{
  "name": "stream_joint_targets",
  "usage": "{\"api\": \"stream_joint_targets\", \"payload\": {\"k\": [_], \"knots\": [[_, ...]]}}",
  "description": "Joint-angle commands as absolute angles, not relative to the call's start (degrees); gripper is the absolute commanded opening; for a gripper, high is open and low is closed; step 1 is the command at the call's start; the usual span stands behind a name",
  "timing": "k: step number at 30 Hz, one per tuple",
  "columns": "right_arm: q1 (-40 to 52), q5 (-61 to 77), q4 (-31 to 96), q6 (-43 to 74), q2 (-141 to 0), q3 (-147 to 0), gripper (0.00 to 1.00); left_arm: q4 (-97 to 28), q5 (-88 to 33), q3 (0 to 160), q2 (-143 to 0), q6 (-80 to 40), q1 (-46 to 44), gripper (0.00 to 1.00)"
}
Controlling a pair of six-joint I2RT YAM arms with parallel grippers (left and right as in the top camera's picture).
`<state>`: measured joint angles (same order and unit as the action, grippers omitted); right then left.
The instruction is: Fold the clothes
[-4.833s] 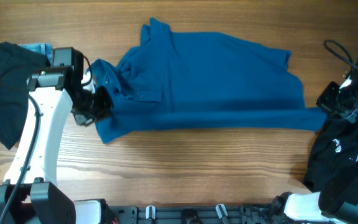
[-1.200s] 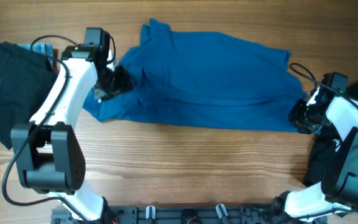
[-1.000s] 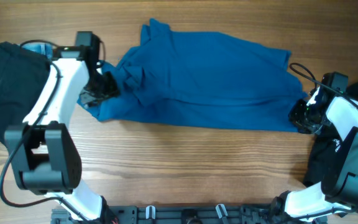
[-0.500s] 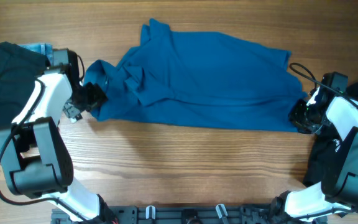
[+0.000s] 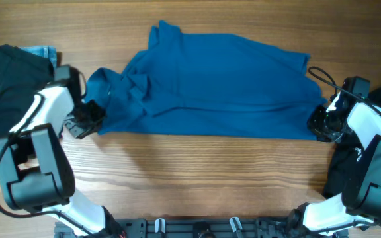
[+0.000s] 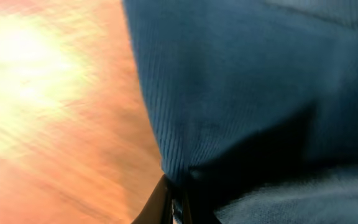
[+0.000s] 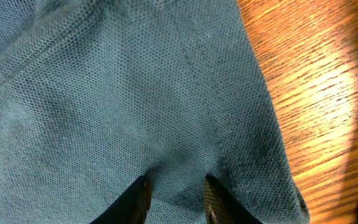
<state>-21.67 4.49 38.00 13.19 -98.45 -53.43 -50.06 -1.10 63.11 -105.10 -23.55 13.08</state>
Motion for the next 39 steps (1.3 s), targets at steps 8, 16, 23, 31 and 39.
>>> {"api": "stream_joint_targets", "payload": {"k": [8, 16, 23, 31, 39], "knots": [[-21.6, 2.0, 40.8, 13.6, -99.2, -52.9, 0.33, -61.4, 1.1, 63.0, -103.2, -29.0, 23.5, 0.04], [-21.7, -0.4, 46.7, 16.4, -99.2, -52.9, 0.32, -64.9, 0.1, 63.1, -99.4, -28.9, 23.4, 0.10], [-22.0, 2.2, 49.5, 16.6, -98.6, -55.0, 0.29, -65.4, -3.1, 64.6, -93.0, -27.7, 23.4, 0.15], [-22.0, 2.2, 54.0, 16.7, -91.2, -63.5, 0.30, -58.7, -19.0, 67.1, -86.1, -16.6, 21.0, 0.31], [-22.0, 13.8, 52.9, 9.1, -85.3, -65.4, 0.76, -40.1, -24.5, 67.2, -85.9, -8.8, 7.8, 0.94]]}}
